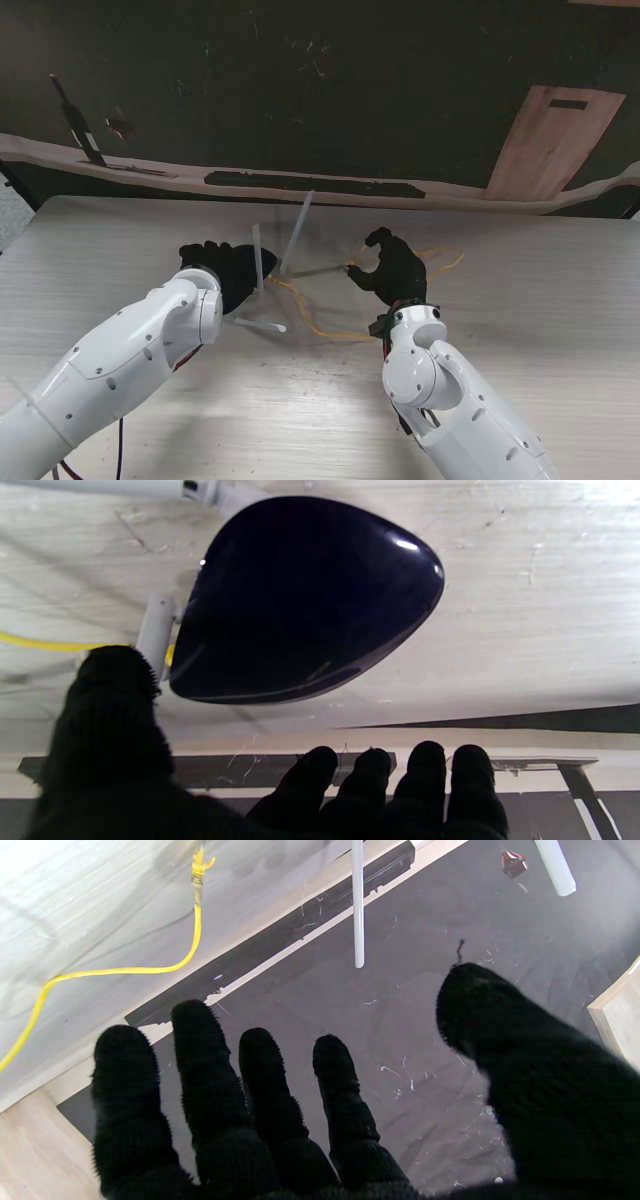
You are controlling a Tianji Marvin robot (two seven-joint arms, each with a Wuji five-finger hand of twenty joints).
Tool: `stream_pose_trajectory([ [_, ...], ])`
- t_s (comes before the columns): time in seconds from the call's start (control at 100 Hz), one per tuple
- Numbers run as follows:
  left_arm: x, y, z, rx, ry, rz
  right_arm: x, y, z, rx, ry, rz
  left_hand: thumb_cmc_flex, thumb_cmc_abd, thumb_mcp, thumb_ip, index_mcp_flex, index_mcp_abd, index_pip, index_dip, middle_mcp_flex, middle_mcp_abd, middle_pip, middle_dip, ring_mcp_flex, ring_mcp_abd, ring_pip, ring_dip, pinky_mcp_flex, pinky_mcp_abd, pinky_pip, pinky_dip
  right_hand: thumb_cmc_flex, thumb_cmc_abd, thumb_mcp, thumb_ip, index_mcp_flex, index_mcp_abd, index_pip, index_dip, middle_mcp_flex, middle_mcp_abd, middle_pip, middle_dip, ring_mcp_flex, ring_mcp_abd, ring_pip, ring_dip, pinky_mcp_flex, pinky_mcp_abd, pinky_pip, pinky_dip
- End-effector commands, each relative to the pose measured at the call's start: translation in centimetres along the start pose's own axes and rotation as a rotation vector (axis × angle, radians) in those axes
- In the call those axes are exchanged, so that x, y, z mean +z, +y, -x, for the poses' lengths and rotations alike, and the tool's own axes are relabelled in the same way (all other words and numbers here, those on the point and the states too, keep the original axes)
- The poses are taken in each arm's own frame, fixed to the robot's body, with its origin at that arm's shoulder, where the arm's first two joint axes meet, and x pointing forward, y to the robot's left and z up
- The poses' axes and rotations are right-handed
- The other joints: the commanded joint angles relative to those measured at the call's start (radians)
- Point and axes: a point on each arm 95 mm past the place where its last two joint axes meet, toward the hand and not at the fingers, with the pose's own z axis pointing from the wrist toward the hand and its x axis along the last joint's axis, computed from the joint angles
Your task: Untangle the Ethernet cable and plug it into the router
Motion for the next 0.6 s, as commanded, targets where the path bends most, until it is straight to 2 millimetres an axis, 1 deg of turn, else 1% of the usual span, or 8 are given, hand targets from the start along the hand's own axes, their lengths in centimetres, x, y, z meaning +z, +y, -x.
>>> stream_pose_trajectory([
  [0.0, -0.7, 0.0, -0.3, -0.007, 0.015, -0.001, -0.3, 0.1, -0.4, -0.001, 0.017, -0.004, 0.016, 0.009, -0.015, 0.016, 0.028, -0.009, -0.005, -0.001, 0.003, -0.006, 0.031, 0.028, -0.03, 0.002, 0.034, 0.014, 0.0, -0.027, -0.005, 0.0, -0.017, 0.014, -0.006, -0.019, -0.021, -0.023, -0.008, -0.009, -0.033, 0.018, -0.007, -0.012, -0.026, -0.014, -0.003, 0.009, -0.028, 0.041, 0.0, -0.005],
  [0.18, -2.6, -0.9, 0.3, -0.044, 0.053, -0.111, -0.4, 0.5, -0.5, 0.002, 0.038, -0.009, 0.033, -0.001, 0.03, 0.037, 0.076, -0.044, 0.053, 0.04, 0.022, -0.031, 0.101, 0.072, -0.023, 0.0, 0.086, 0.026, -0.004, -0.021, 0.063, 0.024, -0.018, 0.001, -0.014, -0.021, -0.039, -0.035, -0.01, -0.009, -0.055, 0.006, -0.01, -0.012, -0.06, -0.037, -0.006, 0.013, -0.066, 0.009, -0.006, -0.018],
  [0.27, -3.7, -1.1, 0.7, -0.082, 0.071, -0.166, -0.4, 0.8, -0.4, 0.009, 0.05, -0.01, 0.027, -0.022, 0.097, 0.049, 0.111, -0.063, 0.105, 0.071, 0.058, -0.045, 0.204, 0.13, 0.029, 0.007, 0.156, 0.06, -0.004, -0.017, 0.188, 0.081, -0.014, -0.001, -0.012, -0.021, -0.035, -0.053, 0.006, -0.003, -0.066, 0.001, -0.002, -0.009, -0.077, -0.047, 0.009, 0.023, -0.085, -0.009, -0.012, -0.022],
  [0.32, -4.3, -1.1, 0.9, -0.111, 0.081, -0.201, -0.5, 1.0, -0.4, 0.012, 0.056, -0.011, 0.015, -0.044, 0.156, 0.056, 0.132, -0.07, 0.153, 0.093, 0.096, -0.052, 0.245, 0.156, 0.065, 0.012, 0.199, 0.09, -0.015, -0.015, 0.298, 0.13, -0.011, -0.002, -0.008, -0.021, -0.038, -0.06, 0.02, 0.004, -0.066, 0.0, 0.008, -0.005, -0.084, -0.052, 0.02, 0.03, -0.092, -0.016, -0.014, -0.024],
  [0.37, -4.9, -1.1, 1.0, -0.152, 0.098, -0.236, -0.6, 1.3, -0.4, 0.019, 0.065, -0.013, -0.013, -0.076, 0.262, 0.053, 0.151, -0.075, 0.205, 0.114, 0.14, -0.061, 0.272, 0.175, 0.102, 0.021, 0.233, 0.119, -0.007, -0.005, 0.379, 0.162, -0.005, -0.007, -0.003, -0.02, -0.041, -0.067, 0.025, 0.006, -0.068, -0.003, 0.014, -0.003, -0.085, -0.056, 0.032, 0.036, -0.1, -0.025, -0.017, -0.025],
  [0.49, -6.3, -0.8, 1.3, -0.252, 0.156, -0.299, -0.7, 1.8, -0.2, 0.054, 0.094, -0.035, -0.015, -0.104, 0.381, 0.055, 0.196, -0.085, 0.273, 0.146, 0.201, -0.062, 0.296, 0.188, 0.16, 0.03, 0.277, 0.148, 0.024, 0.006, 0.437, 0.19, 0.058, -0.054, 0.077, -0.005, -0.03, -0.114, 0.048, 0.018, -0.059, -0.022, 0.039, 0.006, -0.076, -0.078, 0.067, 0.053, -0.103, -0.048, -0.019, -0.019],
  [0.51, -6.5, -0.7, 1.4, -0.27, 0.166, -0.311, -0.8, 1.9, -0.1, 0.063, 0.1, -0.039, -0.023, -0.116, 0.432, 0.046, 0.209, -0.088, 0.285, 0.154, 0.219, -0.062, 0.292, 0.189, 0.171, 0.032, 0.277, 0.149, 0.029, 0.006, 0.438, 0.192, 0.071, -0.066, 0.09, -0.004, -0.023, -0.12, 0.053, 0.02, -0.054, -0.024, 0.044, 0.007, -0.072, -0.081, 0.072, 0.056, -0.101, -0.052, -0.018, -0.017],
  [0.59, -7.2, -0.4, 1.6, -0.329, 0.22, -0.358, -1.0, 2.3, 0.2, 0.098, 0.122, -0.061, -0.014, -0.127, 0.509, 0.037, 0.258, -0.104, 0.315, 0.17, 0.287, -0.072, 0.306, 0.196, 0.232, 0.032, 0.304, 0.159, 0.078, 0.008, 0.465, 0.207, 0.115, -0.101, 0.138, -0.002, 0.012, -0.131, 0.061, 0.025, -0.031, -0.039, 0.055, 0.011, -0.046, -0.093, 0.091, 0.062, -0.077, -0.059, -0.004, -0.004],
])
